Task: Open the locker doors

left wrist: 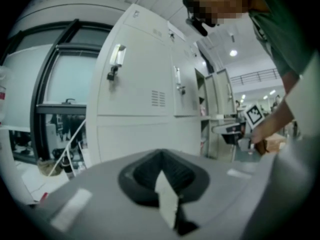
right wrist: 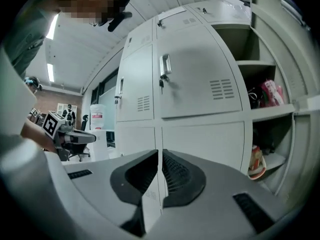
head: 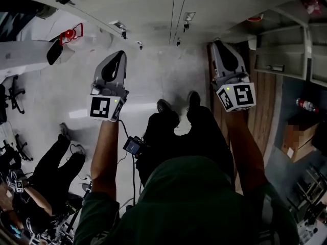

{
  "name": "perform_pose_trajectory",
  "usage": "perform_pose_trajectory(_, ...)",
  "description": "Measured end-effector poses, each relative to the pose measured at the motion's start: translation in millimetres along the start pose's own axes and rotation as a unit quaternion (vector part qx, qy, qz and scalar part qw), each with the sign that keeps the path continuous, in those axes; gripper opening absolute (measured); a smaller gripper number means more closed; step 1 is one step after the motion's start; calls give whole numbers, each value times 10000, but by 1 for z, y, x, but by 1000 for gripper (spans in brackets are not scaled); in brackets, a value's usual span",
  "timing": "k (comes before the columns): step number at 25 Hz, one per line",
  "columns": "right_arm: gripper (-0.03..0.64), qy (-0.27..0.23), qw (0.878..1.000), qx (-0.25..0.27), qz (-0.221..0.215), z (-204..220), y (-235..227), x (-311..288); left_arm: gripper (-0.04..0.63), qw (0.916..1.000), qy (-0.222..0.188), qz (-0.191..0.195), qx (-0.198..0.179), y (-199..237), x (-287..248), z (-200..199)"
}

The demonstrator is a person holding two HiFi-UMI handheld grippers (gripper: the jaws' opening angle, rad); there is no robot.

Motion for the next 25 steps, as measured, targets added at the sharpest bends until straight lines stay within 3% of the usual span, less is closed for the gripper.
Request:
perform_pose_trajectory(9, 23, 476, 9985, -243, -100, 182, -18, -54, 0, 9999, 74, 38, 105, -18, -46, 131)
perform_pose_trajectory(13, 23, 576, 9976, -341, -151, 255, -27, -76, 0, 9999, 3, 63, -84, -24, -70, 185)
perform_pose_trajectory(16, 23, 690, 9968, -347, -225, 306, -33, -90, 0, 9997, 24, 157, -198, -28, -86, 224)
perform_pose_trajectory(25, 35, 1104, 9928, -308, -338, 433, -53, -129, 0, 9994, 73, 343, 27, -40, -138, 314)
Point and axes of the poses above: the fingertips, and each gripper's own axes: x backward along the fingers, y to its left, z out of its underside, the point moved 4 cm from there along x, backward along the fingers, and after that the axes turned 12 degrees about -z, right-handed, at the moved point
